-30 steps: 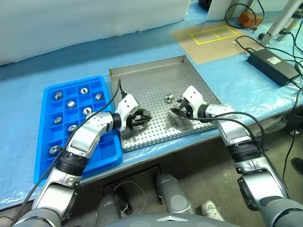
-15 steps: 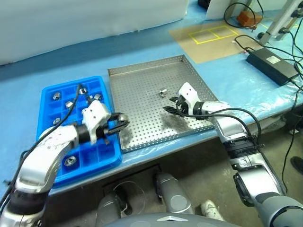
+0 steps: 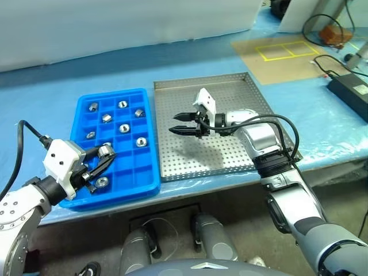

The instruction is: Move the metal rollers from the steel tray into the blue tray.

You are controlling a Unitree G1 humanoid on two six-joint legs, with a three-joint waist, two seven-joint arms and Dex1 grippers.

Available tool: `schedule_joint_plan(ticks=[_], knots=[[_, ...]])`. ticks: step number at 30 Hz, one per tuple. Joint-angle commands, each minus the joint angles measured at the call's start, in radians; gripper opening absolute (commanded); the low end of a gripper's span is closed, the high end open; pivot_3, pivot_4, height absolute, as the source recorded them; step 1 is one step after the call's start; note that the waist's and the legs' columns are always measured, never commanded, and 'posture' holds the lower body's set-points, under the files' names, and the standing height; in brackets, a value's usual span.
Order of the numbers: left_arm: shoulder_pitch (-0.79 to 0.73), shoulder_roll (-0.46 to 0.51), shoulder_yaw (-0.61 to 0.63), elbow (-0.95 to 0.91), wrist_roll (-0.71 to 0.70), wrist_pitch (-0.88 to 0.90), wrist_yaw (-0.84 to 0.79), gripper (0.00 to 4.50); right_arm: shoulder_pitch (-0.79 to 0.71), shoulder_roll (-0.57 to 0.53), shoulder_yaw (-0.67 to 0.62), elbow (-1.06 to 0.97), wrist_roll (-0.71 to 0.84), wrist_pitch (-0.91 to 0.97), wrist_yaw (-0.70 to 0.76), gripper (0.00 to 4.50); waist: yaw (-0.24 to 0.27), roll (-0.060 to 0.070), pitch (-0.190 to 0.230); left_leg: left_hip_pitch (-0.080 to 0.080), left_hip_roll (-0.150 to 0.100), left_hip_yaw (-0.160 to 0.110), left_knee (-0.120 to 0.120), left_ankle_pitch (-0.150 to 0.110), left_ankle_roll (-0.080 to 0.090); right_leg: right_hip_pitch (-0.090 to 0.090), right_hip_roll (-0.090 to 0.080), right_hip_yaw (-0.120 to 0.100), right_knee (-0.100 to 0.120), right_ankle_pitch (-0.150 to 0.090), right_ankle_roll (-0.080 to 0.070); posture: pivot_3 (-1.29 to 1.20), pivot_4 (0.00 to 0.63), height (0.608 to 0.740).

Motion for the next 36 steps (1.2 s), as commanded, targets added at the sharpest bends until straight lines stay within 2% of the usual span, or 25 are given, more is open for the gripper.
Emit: schedule_joint_plan(ticks=[1,5,8,10,18,29,36], knots=[[-0.043,-0.021,-0.006,-0.035,0.002,-0.038,0.060,1.43,-0.042,0.009,0.011,-0.017,0.022,-0.025,0.049,2.62,0.026,0.000,0.000,0.000,0.000,0.000,0.000,0.000,0.000,0.000,0.000,0.000,0.000,0.000,0.000,-0.33,0.150,0.740],[0.010,-0.006,-0.017,-0.018,-0.002,-0.051,0.015,1.43,-0.046,0.007,0.016,-0.017,0.013,-0.031,0.065,2.62,0.067,0.000,0.000,0.002,0.000,0.002,-0.002,0.001,-0.001,0.000,0.000,0.002,0.001,0.000,0.000,-0.34,0.150,0.740],[0.056,0.008,-0.052,0.041,0.095,-0.138,0.009,1.43,-0.043,0.000,0.017,-0.015,0.009,-0.036,0.067,2.62,0.077,0.000,0.000,0.002,-0.001,0.004,-0.003,0.001,-0.001,-0.002,0.000,0.005,0.000,0.000,0.000,-0.34,0.150,0.740],[0.030,0.006,-0.088,0.089,0.147,-0.187,0.031,1.43,-0.034,-0.002,0.021,-0.026,0.007,-0.036,0.063,2.62,0.091,0.000,0.000,0.002,-0.001,0.005,-0.004,0.001,-0.002,-0.004,0.000,0.006,0.000,0.000,0.000,-0.35,0.150,0.740],[-0.129,-0.037,-0.181,0.210,0.203,-0.272,0.081,1.43,-0.016,-0.018,0.015,-0.048,0.005,-0.026,0.042,2.62,0.117,-0.001,-0.001,0.003,-0.001,0.007,-0.006,0.003,-0.004,-0.005,0.001,0.009,0.002,0.000,-0.001,-0.38,0.150,0.740],[-0.276,-0.004,-0.350,0.351,0.206,-0.220,0.005,1.43,0.004,-0.031,0.010,-0.081,0.009,-0.011,0.005,2.62,0.115,-0.001,-0.001,0.002,0.000,0.009,-0.008,0.003,-0.004,-0.008,0.002,0.010,0.002,0.001,-0.001,-0.43,0.150,0.740],[-0.301,-0.012,-0.373,0.398,0.213,-0.223,0.006,1.43,0.020,-0.043,0.004,-0.103,0.011,0.001,-0.018,2.62,0.115,-0.001,-0.001,0.003,0.000,0.009,-0.008,0.003,-0.005,-0.008,0.002,0.010,0.002,0.001,-0.001,-0.45,0.150,0.740]])
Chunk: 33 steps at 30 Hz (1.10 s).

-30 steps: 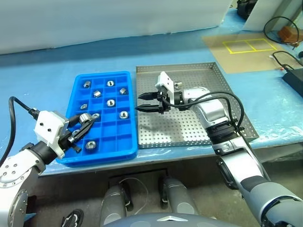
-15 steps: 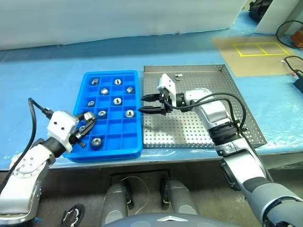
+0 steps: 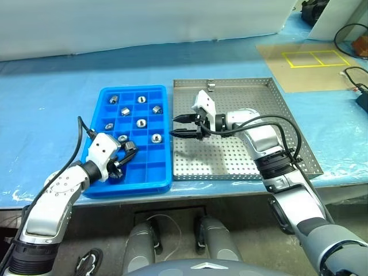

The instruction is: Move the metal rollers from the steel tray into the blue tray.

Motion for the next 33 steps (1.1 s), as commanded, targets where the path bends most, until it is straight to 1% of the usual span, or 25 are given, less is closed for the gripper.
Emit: schedule_joint_plan(ticks=[1,6,8,9,10,12,13,15,18,20,21,22,24,26,27,28,29,33], knots=[[-0.027,-0.005,-0.007,0.005,-0.001,-0.013,0.002,1.43,0.004,-0.009,-0.025,-0.047,0.015,-0.003,-0.014,2.62,0.000,0.000,0.000,0.000,0.000,0.000,0.000,0.000,0.000,0.000,0.000,0.000,0.000,0.000,0.000,-0.45,0.150,0.740],[-0.067,-0.028,-0.043,0.039,-0.007,0.001,-0.004,1.43,0.007,-0.009,-0.025,-0.050,0.017,-0.005,-0.030,2.62,0.000,0.000,0.000,0.000,0.000,0.000,0.000,0.000,0.000,0.000,0.000,0.000,0.000,0.000,0.000,-0.46,0.150,0.740],[-0.074,-0.037,-0.045,0.038,-0.045,0.020,-0.029,2.15,0.007,-0.007,-0.025,-0.049,0.017,-0.006,-0.037,2.65,-0.001,0.000,0.000,0.000,0.000,0.000,0.000,0.000,0.000,0.000,0.000,0.000,0.000,0.000,0.000,-0.46,0.150,0.740],[-0.074,-0.038,-0.046,0.032,-0.062,0.031,-0.041,2.37,0.007,-0.007,-0.025,-0.048,0.017,-0.007,-0.040,2.65,-0.001,0.000,0.000,0.000,0.000,0.000,0.000,0.000,0.000,0.000,0.000,0.000,0.000,0.000,0.000,-0.46,0.150,0.740],[-0.073,-0.036,-0.049,0.026,-0.066,0.036,-0.049,2.70,0.007,-0.006,-0.025,-0.048,0.017,-0.007,-0.043,2.65,-0.001,0.000,0.000,0.000,0.000,0.000,0.000,0.000,0.000,0.000,0.000,0.000,0.000,0.000,0.000,-0.46,0.150,0.740],[-0.072,-0.022,-0.068,0.033,-0.022,0.045,-0.027,3.32,0.008,-0.007,-0.025,-0.049,0.017,-0.006,-0.046,2.65,-0.003,0.000,0.000,0.000,0.000,0.000,0.000,0.000,0.000,0.000,0.000,0.000,0.000,0.000,0.000,-0.47,0.150,0.740],[-0.064,-0.008,-0.075,0.030,-0.019,0.043,-0.043,3.66,0.009,-0.008,-0.025,-0.049,0.018,-0.006,-0.047,2.65,-0.005,0.000,0.000,0.000,0.000,0.000,0.000,0.000,0.000,0.000,0.000,0.000,0.000,0.000,0.000,-0.47,0.150,0.740],[-0.056,0.005,-0.072,0.018,-0.033,0.048,-0.060,3.66,0.010,-0.011,-0.026,-0.050,0.019,-0.005,-0.049,2.65,-0.010,0.000,0.000,0.000,0.000,0.000,0.000,0.000,0.000,0.000,0.000,0.000,0.000,0.000,0.000,-0.47,0.150,0.740],[-0.077,0.000,-0.023,0.008,-0.047,0.052,-0.026,3.66,0.009,-0.009,-0.031,-0.051,0.023,-0.002,-0.055,2.65,-0.015,0.000,0.000,0.000,0.000,0.000,0.000,0.000,0.000,0.000,0.000,0.000,0.000,0.000,0.000,-0.47,0.150,0.740],[-0.105,-0.004,0.016,-0.010,-0.067,0.062,0.002,3.66,-0.008,0.009,-0.042,-0.028,0.016,-0.016,-0.091,2.65,-0.019,0.000,0.000,0.000,0.000,0.000,0.000,0.000,0.000,0.000,0.000,0.000,0.000,0.000,0.000,-0.47,0.150,0.740],[-0.123,-0.006,0.036,-0.025,-0.082,0.066,0.013,3.66,-0.030,0.028,-0.052,0.006,-0.001,-0.033,-0.137,2.65,-0.021,0.000,0.000,0.000,0.000,0.000,0.000,0.000,0.000,0.000,0.000,0.000,0.000,0.000,0.000,-0.47,0.150,0.740],[-0.159,-0.018,0.070,-0.046,-0.112,0.084,0.041,3.66,-0.076,0.061,-0.068,0.089,-0.035,-0.056,-0.232,2.65,-0.023,0.000,0.000,0.000,0.000,0.000,0.000,0.000,0.000,0.000,0.000,0.000,0.001,0.000,0.000,-0.47,0.150,0.740],[-0.209,-0.033,0.109,-0.071,-0.148,0.112,0.080,3.66,-0.143,0.105,-0.090,0.209,-0.081,-0.093,-0.359,2.65,-0.027,0.000,0.000,0.000,0.000,0.000,0.000,0.001,-0.001,-0.001,0.000,0.000,0.002,0.001,-0.001,-0.46,0.150,0.740],[-0.248,-0.040,0.126,-0.082,-0.161,0.136,0.111,3.66,-0.197,0.140,-0.112,0.300,-0.093,-0.132,-0.425,2.65,-0.028,0.000,0.000,-0.001,0.000,0.000,0.001,0.002,-0.003,-0.003,0.000,0.000,0.004,0.001,-0.002,-0.46,0.150,0.740],[-0.272,-0.046,0.131,-0.087,-0.166,0.149,0.131,3.66,-0.243,0.174,-0.131,0.363,-0.100,-0.155,-0.493,2.65,-0.029,0.000,0.000,-0.001,0.000,0.000,0.002,0.002,-0.003,-0.003,0.000,0.000,0.005,0.001,-0.002,-0.46,0.150,0.740],[-0.296,-0.053,0.122,-0.086,-0.150,0.150,0.157,3.66,-0.305,0.218,-0.152,0.461,-0.110,-0.191,-0.595,2.65,-0.032,0.000,0.000,0.000,0.000,0.000,0.002,0.002,-0.003,-0.003,0.000,0.000,0.005,0.001,-0.002,-0.45,0.150,0.740],[-0.312,-0.058,0.113,-0.085,-0.138,0.151,0.175,3.66,-0.351,0.249,-0.169,0.539,-0.120,-0.222,-0.666,2.65,-0.039,0.000,0.000,-0.001,0.000,0.000,0.002,0.002,-0.004,-0.004,0.000,0.000,0.006,0.001,-0.003,-0.45,0.150,0.740],[-0.356,-0.087,0.076,-0.056,-0.089,0.154,0.244,3.66,-0.490,0.318,-0.222,0.806,-0.147,-0.304,-0.879,2.65,-0.052,0.000,0.000,-0.007,0.001,0.000,0.003,0.003,-0.004,-0.011,0.000,0.000,0.009,0.001,-0.003,-0.44,0.150,0.740]])
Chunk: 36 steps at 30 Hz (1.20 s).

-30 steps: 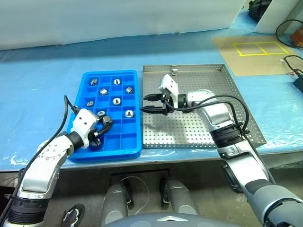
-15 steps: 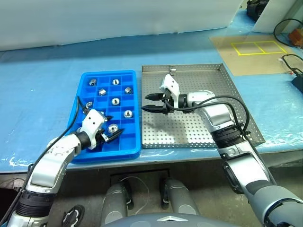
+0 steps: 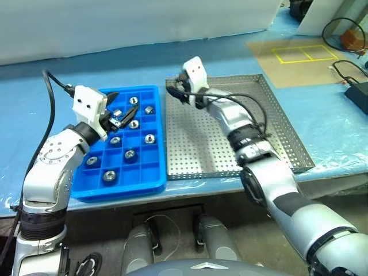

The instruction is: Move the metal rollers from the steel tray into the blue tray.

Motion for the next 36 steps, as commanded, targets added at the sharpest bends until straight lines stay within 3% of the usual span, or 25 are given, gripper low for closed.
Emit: schedule_joint_plan(ticks=[1,4,9,14,23,28,36], knots=[[-0.047,-0.025,-0.013,0.013,0.047,0.001,0.079,3.66,-0.120,0.045,-0.063,0.205,-0.023,-0.098,-0.201,2.65,0.000,0.000,0.000,-0.001,0.000,0.000,0.000,0.000,0.000,-0.001,0.000,0.000,0.000,0.000,0.000,-0.44,0.150,0.740],[-0.075,-0.055,-0.028,0.035,0.076,0.000,0.126,3.66,-0.182,0.078,-0.089,0.311,-0.035,-0.152,-0.276,2.65,-0.001,0.000,0.000,-0.005,0.000,-0.001,0.002,-0.001,0.001,-0.004,0.000,-0.001,0.001,-0.001,-0.001,-0.42,0.150,0.740],[-0.072,-0.085,-0.052,0.014,0.085,0.008,0.149,3.66,-0.211,0.094,-0.099,0.365,-0.057,-0.173,-0.268,2.65,0.000,0.000,0.000,-0.016,0.001,-0.001,0.009,-0.001,0.003,-0.014,0.000,-0.001,0.007,-0.001,-0.001,-0.41,0.150,0.740],[-0.067,-0.095,-0.034,0.016,0.088,0.020,0.179,3.66,-0.204,0.077,-0.141,0.380,-0.049,-0.155,-0.322,2.65,0.002,0.000,0.000,-0.017,0.002,-0.001,0.012,-0.002,0.004,-0.014,0.000,-0.001,0.009,0.000,-0.001,-0.41,0.150,0.740],[-0.199,-0.164,-0.032,0.198,0.081,-0.013,0.219,3.66,-0.153,0.052,-0.209,0.329,-0.005,-0.142,-0.235,2.65,0.003,0.000,0.000,-0.016,0.002,-0.001,0.013,-0.001,0.003,-0.014,0.000,-0.001,0.013,0.000,-0.001,-0.44,0.150,0.740],[-0.352,-0.183,-0.035,0.455,0.114,-0.109,0.205,3.66,-0.116,0.000,-0.227,0.258,0.011,-0.156,-0.200,2.65,0.002,0.000,0.000,-0.018,0.001,-0.001,0.015,-0.001,0.005,-0.015,-0.001,-0.001,0.013,0.000,-0.001,-0.49,0.150,0.740],[-0.740,-0.186,-0.088,1.180,0.226,-0.415,0.100,3.66,0.023,0.013,-0.200,-0.013,0.021,-0.113,-0.135,2.65,-0.029,0.000,0.000,-0.019,0.001,-0.001,0.015,0.001,0.010,-0.016,0.000,-0.001,0.012,0.000,-0.001,-0.63,0.150,0.740]])
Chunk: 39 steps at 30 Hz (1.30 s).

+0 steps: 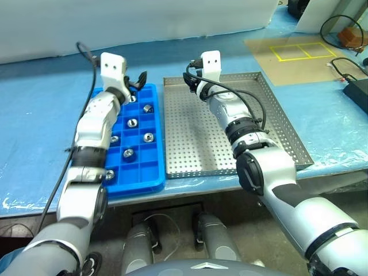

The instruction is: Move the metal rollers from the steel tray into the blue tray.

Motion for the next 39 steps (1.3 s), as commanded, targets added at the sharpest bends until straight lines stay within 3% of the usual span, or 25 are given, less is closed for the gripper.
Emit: schedule_joint_plan(ticks=[1,6,11,21,31,39], knots=[[-0.131,-0.001,-0.019,0.247,0.041,-0.140,-0.064,3.66,0.046,0.008,0.021,-0.148,0.005,0.028,0.000,2.65,-0.013,0.000,0.000,-0.001,0.000,0.000,0.000,0.000,0.001,0.000,0.000,0.000,-0.002,0.000,0.000,-0.66,0.150,0.740],[-0.249,-0.011,-0.020,0.500,0.075,-0.241,-0.104,3.66,0.138,-0.005,0.033,-0.313,0.002,0.099,-0.040,2.65,-0.051,0.000,0.000,-0.008,-0.002,0.000,0.001,-0.004,0.009,-0.002,-0.002,-0.001,-0.006,0.000,0.000,-0.76,0.150,0.740],[-0.269,-0.027,-0.021,0.593,0.100,-0.290,-0.116,3.66,0.282,-0.042,0.092,-0.525,-0.031,0.198,-0.028,2.65,-0.095,-0.001,0.000,-0.009,-0.003,0.000,0.002,-0.006,0.011,-0.002,-0.003,-0.002,-0.008,0.000,0.000,-0.80,0.150,0.740],[-0.273,-0.057,0.000,0.636,0.105,-0.302,-0.091,3.66,0.393,-0.080,0.203,-0.633,-0.119,0.277,-0.025,2.65,-0.196,-0.001,0.000,-0.011,-0.002,-0.001,0.011,-0.007,0.013,0.000,-0.003,-0.005,-0.008,0.002,0.003,-0.81,0.150,0.740],[-0.270,-0.055,0.020,0.634,0.106,-0.318,-0.050,3.66,0.383,-0.100,0.162,-0.652,-0.108,0.271,-0.044,2.65,-0.257,-0.001,0.000,-0.018,-0.002,-0.004,0.016,-0.009,0.016,0.000,-0.004,-0.010,-0.011,0.002,0.004,-0.87,0.150,0.740],[-0.233,-0.055,0.094,0.517,0.035,-0.312,-0.028,3.66,0.374,-0.097,0.113,-0.657,-0.096,0.240,-0.094,2.65,-0.299,-0.001,0.000,-0.021,-0.002,-0.004,0.017,-0.011,0.020,0.000,-0.005,-0.012,-0.014,0.003,0.004,-0.99,0.150,0.740]])
